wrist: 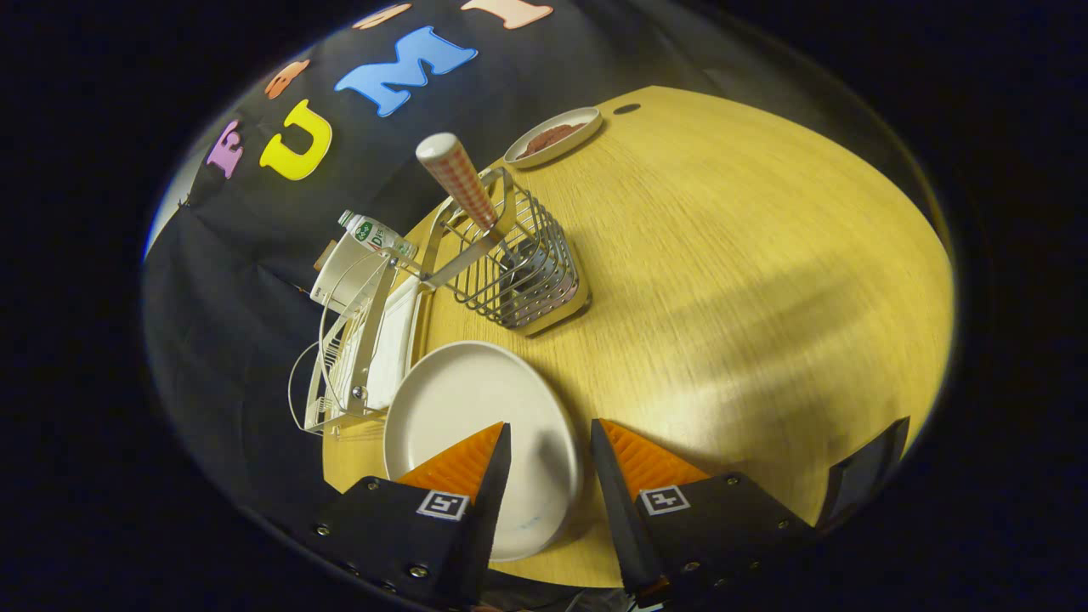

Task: Take the plate from the dish rack, then take the spoon from the basket and place it into the plate.

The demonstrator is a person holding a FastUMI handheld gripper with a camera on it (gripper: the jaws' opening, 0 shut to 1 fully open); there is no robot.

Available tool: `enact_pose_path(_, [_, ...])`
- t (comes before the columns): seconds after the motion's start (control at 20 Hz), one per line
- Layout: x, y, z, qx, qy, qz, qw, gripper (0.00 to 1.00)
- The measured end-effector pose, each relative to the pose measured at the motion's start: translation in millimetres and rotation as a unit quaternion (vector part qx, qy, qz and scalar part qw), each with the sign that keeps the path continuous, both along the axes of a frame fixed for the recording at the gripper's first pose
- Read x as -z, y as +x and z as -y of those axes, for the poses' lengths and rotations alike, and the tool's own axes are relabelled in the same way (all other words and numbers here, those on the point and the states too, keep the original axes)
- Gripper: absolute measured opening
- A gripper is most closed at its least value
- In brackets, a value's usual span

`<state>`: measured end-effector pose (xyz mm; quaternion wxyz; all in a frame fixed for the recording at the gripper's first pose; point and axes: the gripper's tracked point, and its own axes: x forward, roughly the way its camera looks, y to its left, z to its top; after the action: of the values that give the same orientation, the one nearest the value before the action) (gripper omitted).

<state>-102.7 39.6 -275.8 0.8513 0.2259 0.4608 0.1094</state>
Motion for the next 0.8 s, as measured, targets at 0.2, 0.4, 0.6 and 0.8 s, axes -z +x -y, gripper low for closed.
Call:
enact_pose_path(0.2, [-36,13,38,0.018,-0.099,0.084,0.991,0.59])
enact_pose_path(0.4, [-100,34,54,0.024,-0.172,0.209,0.962,0.59])
enact_pose_path(0.6, [-149,58,48,0.019,-0.200,0.319,0.926,0.59])
enact_pose_path(0.8, [-152,82,44,0.032,-0.191,0.353,0.916,0.59])
